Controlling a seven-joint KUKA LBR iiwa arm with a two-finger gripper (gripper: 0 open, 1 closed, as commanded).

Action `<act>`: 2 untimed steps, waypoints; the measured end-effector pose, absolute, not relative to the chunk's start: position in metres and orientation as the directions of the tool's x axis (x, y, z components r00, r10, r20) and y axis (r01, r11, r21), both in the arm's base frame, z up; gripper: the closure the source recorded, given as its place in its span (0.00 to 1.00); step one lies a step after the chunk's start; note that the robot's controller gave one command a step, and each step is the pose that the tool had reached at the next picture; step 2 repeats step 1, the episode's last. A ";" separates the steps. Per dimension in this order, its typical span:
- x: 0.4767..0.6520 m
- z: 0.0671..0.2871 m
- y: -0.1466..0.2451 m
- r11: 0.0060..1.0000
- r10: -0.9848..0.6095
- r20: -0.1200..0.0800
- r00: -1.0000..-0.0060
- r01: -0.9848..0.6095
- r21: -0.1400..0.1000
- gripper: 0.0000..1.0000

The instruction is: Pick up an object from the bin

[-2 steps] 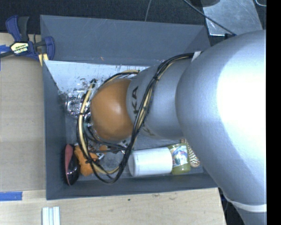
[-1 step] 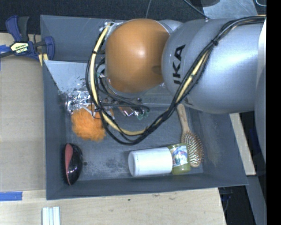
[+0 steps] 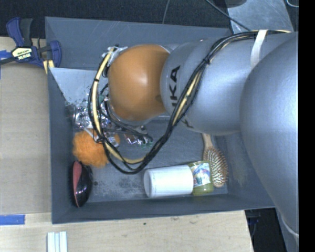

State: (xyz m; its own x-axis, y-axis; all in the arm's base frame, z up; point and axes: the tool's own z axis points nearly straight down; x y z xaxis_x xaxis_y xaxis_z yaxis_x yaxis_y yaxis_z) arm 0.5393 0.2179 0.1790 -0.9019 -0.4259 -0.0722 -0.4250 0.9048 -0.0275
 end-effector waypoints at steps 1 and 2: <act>0.560 0.113 0.228 0.937 -0.349 -0.073 -0.934 -0.348 -0.021 1.00; 0.560 0.113 0.228 0.937 -0.349 -0.073 -0.934 -0.348 -0.021 1.00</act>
Offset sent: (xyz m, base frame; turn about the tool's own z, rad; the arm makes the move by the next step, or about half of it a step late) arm 0.0206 0.0106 -0.0627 0.0843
